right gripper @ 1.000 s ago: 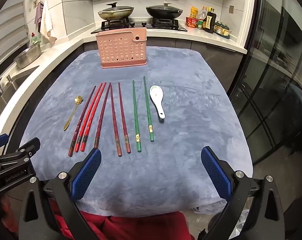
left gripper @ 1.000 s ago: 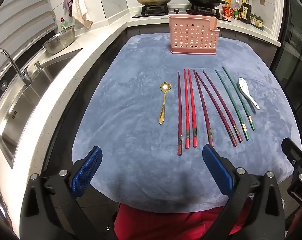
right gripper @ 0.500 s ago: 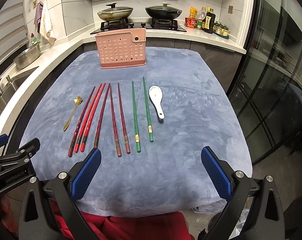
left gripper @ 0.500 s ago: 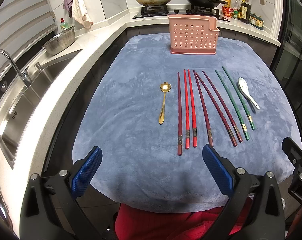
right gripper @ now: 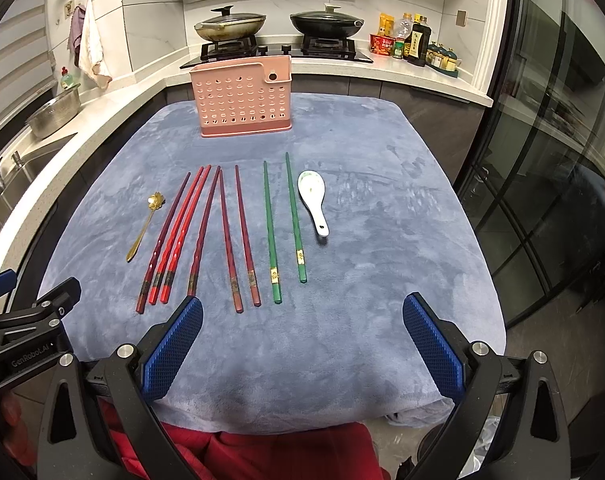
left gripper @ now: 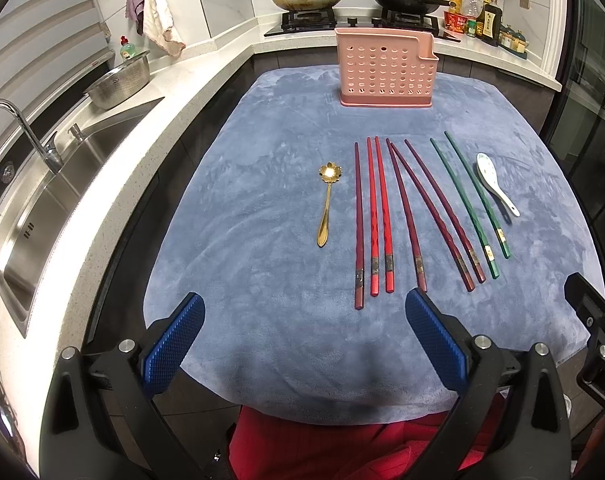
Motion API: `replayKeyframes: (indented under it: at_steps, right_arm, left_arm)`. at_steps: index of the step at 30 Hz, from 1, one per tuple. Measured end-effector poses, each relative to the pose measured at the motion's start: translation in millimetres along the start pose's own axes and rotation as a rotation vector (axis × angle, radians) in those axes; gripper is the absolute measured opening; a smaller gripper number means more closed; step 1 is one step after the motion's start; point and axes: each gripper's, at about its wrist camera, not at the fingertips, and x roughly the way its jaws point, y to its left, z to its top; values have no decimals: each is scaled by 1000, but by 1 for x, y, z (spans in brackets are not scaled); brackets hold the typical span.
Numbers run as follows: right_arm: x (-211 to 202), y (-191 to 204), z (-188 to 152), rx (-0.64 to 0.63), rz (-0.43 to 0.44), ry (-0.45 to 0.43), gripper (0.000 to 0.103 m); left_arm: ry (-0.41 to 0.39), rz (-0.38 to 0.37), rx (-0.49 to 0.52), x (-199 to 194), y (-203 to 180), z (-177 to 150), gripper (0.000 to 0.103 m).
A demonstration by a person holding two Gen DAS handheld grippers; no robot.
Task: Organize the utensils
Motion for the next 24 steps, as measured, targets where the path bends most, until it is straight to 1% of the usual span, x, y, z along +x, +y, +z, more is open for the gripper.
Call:
replayKeyframes:
  at_steps: [24]
  right_arm:
    - [0,1,-1,0,-2,0,96]
  left_arm:
    - [5,-2,0,0,0,-3,96]
